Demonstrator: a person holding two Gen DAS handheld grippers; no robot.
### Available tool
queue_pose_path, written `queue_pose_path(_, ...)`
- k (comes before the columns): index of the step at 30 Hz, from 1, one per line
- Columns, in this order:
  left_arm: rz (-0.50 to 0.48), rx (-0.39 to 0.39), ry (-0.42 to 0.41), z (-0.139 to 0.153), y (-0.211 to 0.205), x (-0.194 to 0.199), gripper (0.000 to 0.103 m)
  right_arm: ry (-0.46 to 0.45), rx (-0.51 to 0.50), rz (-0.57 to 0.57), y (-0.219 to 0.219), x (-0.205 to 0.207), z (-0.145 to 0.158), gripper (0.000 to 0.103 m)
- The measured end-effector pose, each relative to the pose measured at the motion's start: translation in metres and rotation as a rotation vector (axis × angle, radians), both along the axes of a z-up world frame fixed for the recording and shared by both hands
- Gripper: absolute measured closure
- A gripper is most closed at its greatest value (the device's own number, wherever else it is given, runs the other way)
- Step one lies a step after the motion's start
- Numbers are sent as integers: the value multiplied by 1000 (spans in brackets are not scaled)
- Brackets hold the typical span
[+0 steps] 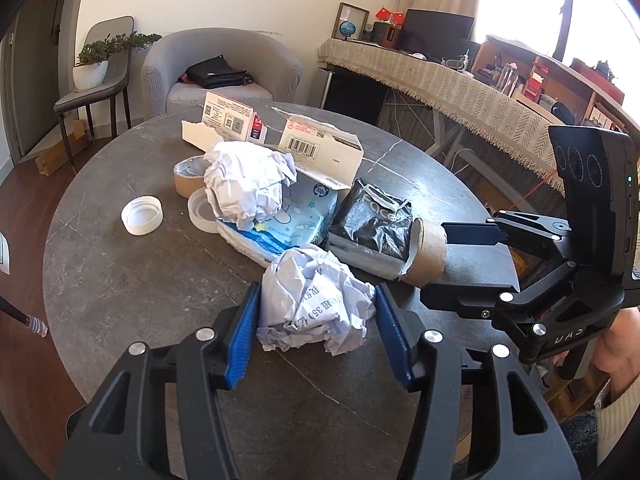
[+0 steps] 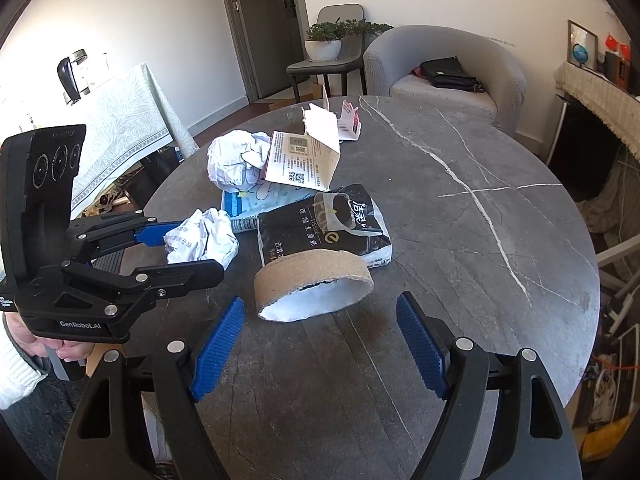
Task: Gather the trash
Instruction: 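Close the left gripper on the crumpled white paper while the right gripper grasps the cardboard tube, then carry the paper in the left gripper and the cardboard tube in the right gripper over the green bin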
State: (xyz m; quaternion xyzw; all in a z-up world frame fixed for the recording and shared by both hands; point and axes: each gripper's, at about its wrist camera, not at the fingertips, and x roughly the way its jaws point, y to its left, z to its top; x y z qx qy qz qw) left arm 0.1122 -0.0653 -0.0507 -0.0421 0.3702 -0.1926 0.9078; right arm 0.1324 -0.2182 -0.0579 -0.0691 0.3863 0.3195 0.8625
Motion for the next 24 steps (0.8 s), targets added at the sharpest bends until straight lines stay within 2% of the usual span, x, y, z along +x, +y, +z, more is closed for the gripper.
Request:
queue_pose_path(15, -1, -32, 2, 7, 17, -12, 44, -42, -41, 18, 17, 10, -1, 24)
queue_pose_path(17, 2, -29, 2, 8, 18, -13, 44, -28, -46, 27, 19, 12, -3, 39)
queue_pose_path(24, 16, -28, -14, 17, 28, -24, 44, 2, -28, 14, 17, 8, -3, 41)
